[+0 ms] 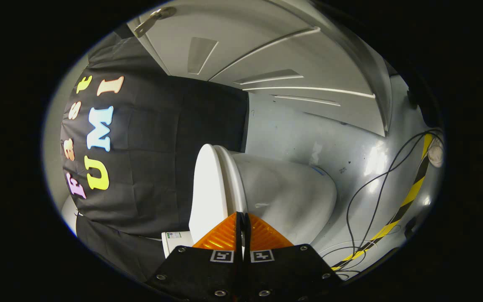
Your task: Open the toilet lid.
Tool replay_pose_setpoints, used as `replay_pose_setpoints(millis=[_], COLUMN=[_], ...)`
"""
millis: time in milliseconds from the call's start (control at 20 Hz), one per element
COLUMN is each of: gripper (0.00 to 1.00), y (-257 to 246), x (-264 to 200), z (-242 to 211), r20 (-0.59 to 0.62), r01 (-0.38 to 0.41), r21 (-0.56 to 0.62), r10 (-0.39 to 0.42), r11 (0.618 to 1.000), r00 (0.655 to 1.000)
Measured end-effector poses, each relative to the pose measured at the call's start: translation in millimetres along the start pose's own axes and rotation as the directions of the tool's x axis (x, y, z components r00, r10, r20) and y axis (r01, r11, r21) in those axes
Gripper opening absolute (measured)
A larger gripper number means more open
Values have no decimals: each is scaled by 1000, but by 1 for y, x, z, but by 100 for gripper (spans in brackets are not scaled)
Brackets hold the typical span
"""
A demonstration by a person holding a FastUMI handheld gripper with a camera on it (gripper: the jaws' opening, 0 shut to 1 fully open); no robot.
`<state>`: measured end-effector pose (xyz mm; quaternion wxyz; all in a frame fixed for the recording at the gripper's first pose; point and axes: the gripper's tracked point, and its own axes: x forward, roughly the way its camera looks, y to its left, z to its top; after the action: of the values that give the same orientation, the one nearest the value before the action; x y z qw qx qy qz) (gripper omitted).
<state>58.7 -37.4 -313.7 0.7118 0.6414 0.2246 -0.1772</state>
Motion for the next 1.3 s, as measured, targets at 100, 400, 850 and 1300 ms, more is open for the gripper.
replay_pose_setpoints(millis=[100, 400, 850, 1300], gripper=[0, 0, 0, 0], y=[-1, 20, 58, 96], x=[0, -13, -32, -51], z=[0, 2, 3, -2], r20=[-1, 25, 64, 100], r01=[6, 0, -8, 5], r21=[-25, -62, -157, -232], r10=[-6, 1, 18, 18], r11=[1000, 998, 987, 973], r00=[1000, 1000, 998, 995])
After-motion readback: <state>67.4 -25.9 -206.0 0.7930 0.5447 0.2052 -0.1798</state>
